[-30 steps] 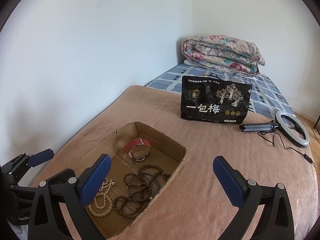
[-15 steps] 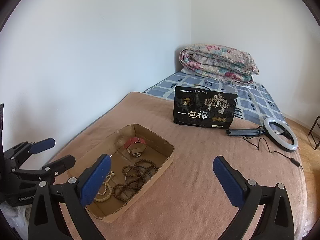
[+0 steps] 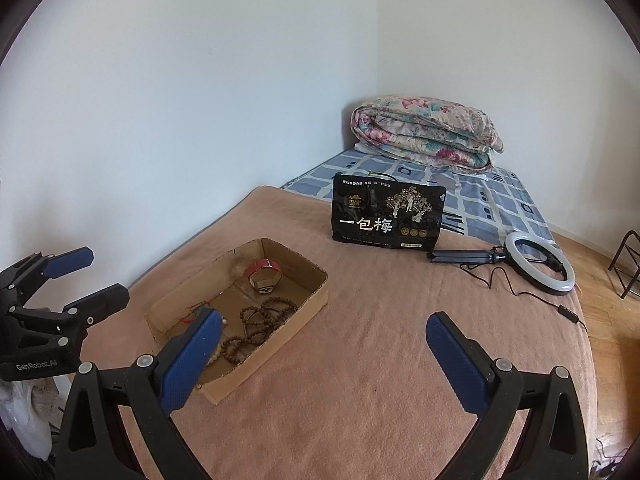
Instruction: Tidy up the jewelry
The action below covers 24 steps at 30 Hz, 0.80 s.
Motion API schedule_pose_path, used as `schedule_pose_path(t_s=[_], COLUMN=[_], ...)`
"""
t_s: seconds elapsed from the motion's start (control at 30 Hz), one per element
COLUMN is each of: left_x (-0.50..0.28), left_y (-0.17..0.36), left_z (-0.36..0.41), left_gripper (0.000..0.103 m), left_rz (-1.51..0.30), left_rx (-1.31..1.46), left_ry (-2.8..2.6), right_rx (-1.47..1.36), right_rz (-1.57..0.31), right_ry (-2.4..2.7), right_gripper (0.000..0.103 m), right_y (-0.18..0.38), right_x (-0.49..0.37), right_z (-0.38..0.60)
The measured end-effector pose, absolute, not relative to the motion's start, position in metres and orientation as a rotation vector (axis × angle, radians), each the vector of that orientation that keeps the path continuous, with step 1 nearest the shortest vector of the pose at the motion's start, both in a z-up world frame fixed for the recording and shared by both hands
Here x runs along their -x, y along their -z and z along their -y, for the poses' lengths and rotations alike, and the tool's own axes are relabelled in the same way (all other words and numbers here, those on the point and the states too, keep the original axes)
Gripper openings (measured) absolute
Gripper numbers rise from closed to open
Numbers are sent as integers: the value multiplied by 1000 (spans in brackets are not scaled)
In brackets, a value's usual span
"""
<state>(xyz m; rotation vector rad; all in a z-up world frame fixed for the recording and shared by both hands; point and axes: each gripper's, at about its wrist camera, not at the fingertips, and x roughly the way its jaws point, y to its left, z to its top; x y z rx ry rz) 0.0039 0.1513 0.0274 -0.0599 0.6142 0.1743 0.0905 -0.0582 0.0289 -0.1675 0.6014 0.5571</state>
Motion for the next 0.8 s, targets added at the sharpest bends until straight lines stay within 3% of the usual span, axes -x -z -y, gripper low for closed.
schedule_pose_path(t_s=[0.8], left_x=[18], left_y=[-25], left_z=[-128], left_gripper=[103], left_rz=[-582], left_rx=[-4], left_ry=[-217], right_rx=[196], right_rz=[-587], right_ry=[-552], right_gripper=[103], right_y=[-7], right_x=[-70], right_z=[76])
